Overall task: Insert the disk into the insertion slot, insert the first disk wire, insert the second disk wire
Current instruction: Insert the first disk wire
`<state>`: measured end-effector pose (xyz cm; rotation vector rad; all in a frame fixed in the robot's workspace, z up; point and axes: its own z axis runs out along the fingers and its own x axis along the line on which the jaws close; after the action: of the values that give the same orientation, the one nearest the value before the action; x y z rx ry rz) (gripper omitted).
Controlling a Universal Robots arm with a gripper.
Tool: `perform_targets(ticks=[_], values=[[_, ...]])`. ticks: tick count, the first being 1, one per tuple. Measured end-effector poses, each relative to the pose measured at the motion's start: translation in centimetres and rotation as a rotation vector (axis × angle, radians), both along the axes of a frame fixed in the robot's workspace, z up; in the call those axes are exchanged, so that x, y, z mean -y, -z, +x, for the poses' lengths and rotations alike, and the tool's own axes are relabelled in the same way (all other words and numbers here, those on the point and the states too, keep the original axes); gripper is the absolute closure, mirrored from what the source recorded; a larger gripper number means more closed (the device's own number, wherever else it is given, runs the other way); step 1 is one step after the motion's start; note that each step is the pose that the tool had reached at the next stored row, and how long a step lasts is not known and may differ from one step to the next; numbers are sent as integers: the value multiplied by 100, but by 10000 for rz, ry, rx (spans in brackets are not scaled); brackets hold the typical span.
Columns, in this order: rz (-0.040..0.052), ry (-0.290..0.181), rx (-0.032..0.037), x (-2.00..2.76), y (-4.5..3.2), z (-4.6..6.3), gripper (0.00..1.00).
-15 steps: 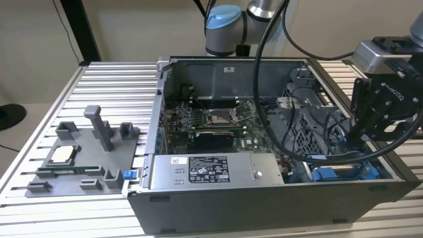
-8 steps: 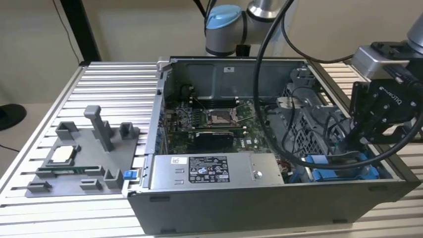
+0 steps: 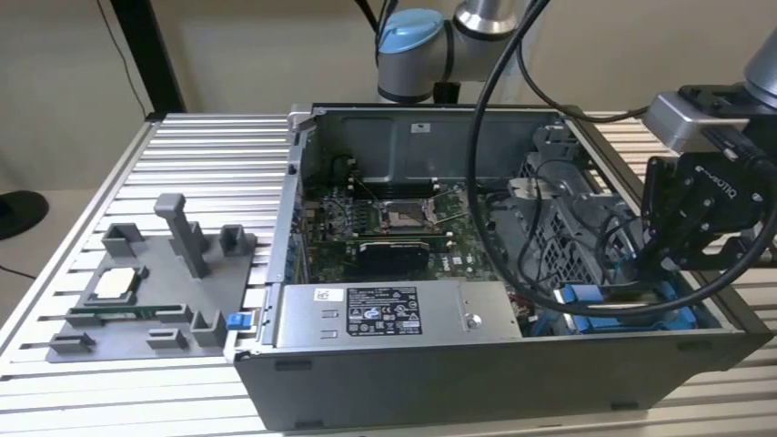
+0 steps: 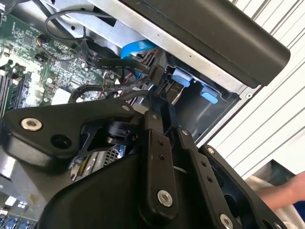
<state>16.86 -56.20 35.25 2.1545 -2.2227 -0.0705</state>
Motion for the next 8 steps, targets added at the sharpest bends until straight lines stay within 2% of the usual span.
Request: perform_targets(ticks=[8], values=[[-46,-1,0,0,46,8,100]])
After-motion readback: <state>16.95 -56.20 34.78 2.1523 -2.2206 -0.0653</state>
